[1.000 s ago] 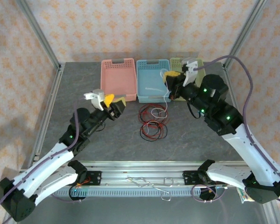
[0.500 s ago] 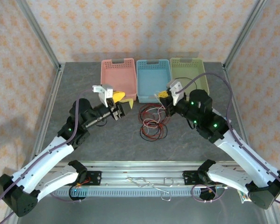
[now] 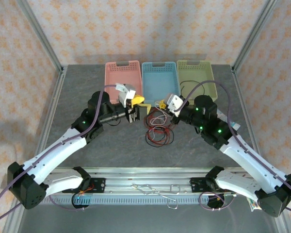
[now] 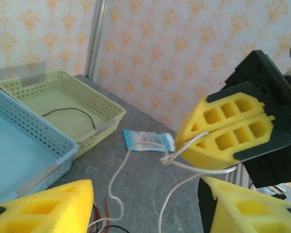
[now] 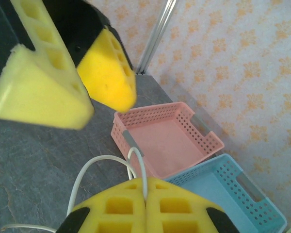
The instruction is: Untangle the cables
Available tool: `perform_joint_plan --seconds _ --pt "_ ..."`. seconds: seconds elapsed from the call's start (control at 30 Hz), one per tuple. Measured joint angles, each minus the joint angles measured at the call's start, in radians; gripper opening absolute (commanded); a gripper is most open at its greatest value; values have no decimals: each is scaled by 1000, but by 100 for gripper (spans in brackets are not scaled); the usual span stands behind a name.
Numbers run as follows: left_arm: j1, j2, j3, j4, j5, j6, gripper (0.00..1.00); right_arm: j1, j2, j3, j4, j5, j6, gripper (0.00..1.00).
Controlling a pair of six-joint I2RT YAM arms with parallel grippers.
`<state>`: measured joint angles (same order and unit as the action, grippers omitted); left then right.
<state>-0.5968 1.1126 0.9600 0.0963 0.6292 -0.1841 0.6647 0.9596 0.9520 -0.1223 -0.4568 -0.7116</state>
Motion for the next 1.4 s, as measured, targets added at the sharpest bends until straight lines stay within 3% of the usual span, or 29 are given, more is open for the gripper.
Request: perform_joint_plan --seconds 0.27,0.63,0.9,1.03,1.23,1.4 --pt "-48 29 34 -3 29 29 54 0 12 0 -2 -27 -31 0" --pt "-51 66 48 -8 -17 29 46 11 12 0 -12 -46 -34 0" --pt "-56 75 50 -25 -71 38 27 11 12 0 -14 -45 -33 0" --pt "-58 75 50 -31 -103 37 27 13 12 0 -15 -45 -32 0" --pt "-58 75 49 -31 -108 44 36 21 12 0 -16 -48 -22 0" --pt "-58 75 32 -12 -60 45 31 22 11 0 -13 -48 -8 0"
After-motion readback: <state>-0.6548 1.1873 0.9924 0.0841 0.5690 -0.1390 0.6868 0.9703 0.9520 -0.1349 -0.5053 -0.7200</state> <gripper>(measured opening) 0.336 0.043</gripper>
